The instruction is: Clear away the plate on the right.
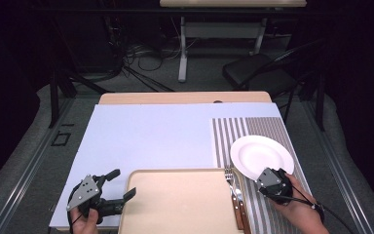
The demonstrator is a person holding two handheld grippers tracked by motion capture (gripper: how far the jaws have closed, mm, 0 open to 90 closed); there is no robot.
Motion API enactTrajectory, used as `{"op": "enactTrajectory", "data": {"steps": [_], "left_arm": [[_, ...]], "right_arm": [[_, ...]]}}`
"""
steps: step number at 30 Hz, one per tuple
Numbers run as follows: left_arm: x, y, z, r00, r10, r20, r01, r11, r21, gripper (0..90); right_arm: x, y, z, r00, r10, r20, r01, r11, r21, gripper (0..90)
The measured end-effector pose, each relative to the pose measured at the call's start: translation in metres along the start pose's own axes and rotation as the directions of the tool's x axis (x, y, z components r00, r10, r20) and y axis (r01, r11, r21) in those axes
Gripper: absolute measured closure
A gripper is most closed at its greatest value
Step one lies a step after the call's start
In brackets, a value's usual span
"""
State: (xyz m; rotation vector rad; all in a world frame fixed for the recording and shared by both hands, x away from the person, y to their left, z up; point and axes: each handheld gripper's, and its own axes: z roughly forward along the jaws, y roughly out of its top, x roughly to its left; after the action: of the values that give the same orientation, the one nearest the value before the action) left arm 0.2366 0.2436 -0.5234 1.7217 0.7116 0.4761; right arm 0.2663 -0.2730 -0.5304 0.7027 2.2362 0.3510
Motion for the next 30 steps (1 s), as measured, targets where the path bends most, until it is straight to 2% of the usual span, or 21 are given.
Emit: {"op": "enactTrajectory", "data": {"steps": [2,6,7,8,9,11,12,13,14,15,17,25,28,29,30], "left_arm": [[0.000,0.000,0.000,1.0000,0.000,-0.004,0.000,1.0000,-0.002,15.7],[0.000,0.000,0.000,1.0000,0.000,-0.001,0.000,1.0000,0.001,15.7],[0.000,0.000,0.000,1.0000,0.000,-0.003,0.000,1.0000,0.001,15.7],[0.000,0.000,0.000,1.0000,0.000,-0.003,0.000,1.0000,0.001,15.7],[0.000,0.000,0.000,1.0000,-0.001,-0.001,0.001,1.0000,0.002,15.7],[0.000,0.000,0.001,1.0000,-0.001,-0.001,0.001,1.0000,0.002,15.7],[0.000,0.000,0.000,1.0000,0.000,-0.002,0.000,1.0000,0.005,15.7],[0.000,0.000,0.000,1.0000,-0.001,-0.001,0.001,1.0000,0.004,15.7],[0.001,0.000,0.000,1.0000,-0.001,-0.001,0.001,1.0000,0.004,15.7],[0.001,0.000,0.000,1.0000,-0.002,-0.001,0.002,1.0000,0.004,15.7],[0.001,0.000,0.000,1.0000,-0.001,-0.001,0.001,1.0000,0.005,15.7],[0.001,0.000,0.000,1.0000,-0.001,-0.001,0.001,1.0000,0.006,15.7],[0.001,0.000,0.000,1.0000,0.000,0.000,0.000,1.0000,0.006,15.7],[0.001,0.000,0.001,1.0000,0.000,0.002,0.000,1.0000,0.003,15.7],[0.001,0.000,0.001,1.0000,0.000,0.001,0.000,1.0000,0.003,15.7]], "right_arm": [[0.000,-0.001,-0.001,0.9999,0.007,-0.010,-0.007,1.000,0.004,64.0],[-0.002,-0.003,-0.002,0.9997,-0.008,-0.022,0.007,1.000,-0.009,66.1],[-0.003,-0.003,-0.002,0.9995,-0.021,-0.024,0.021,1.000,0.005,66.5],[-0.003,-0.002,-0.001,0.9993,-0.029,-0.023,0.029,1.000,-0.005,66.9],[-0.003,-0.001,-0.002,0.9989,-0.038,-0.026,0.039,0.999,0.016,67.5],[-0.005,0.001,-0.002,0.9969,-0.075,-0.026,0.075,0.997,0.002,68.7],[-0.005,0.002,-0.003,0.9959,-0.085,-0.031,0.085,0.996,0.021,69.3],[-0.004,0.002,-0.002,0.9959,-0.084,-0.035,0.084,0.996,0.005,70.2],[-0.005,0.004,-0.003,0.9938,-0.105,-0.036,0.106,0.994,0.016,70.8],[-0.005,0.005,-0.003,0.9937,-0.103,-0.044,0.105,0.994,0.033,71.4],[-0.006,0.006,-0.002,0.9916,-0.121,-0.046,0.122,0.992,0.017,72.3],[-0.004,0.011,0.000,0.9744,-0.220,-0.047,0.221,0.975,0.035,76.4],[-0.002,0.012,0.000,0.9609,-0.273,-0.042,0.276,0.959,0.062,78.4],[-0.001,0.012,0.001,0.9571,-0.288,-0.032,0.289,0.956,0.049,78.8],[-0.001,0.012,0.000,0.9533,-0.300,-0.037,0.302,0.951,0.069,79.3]]}}
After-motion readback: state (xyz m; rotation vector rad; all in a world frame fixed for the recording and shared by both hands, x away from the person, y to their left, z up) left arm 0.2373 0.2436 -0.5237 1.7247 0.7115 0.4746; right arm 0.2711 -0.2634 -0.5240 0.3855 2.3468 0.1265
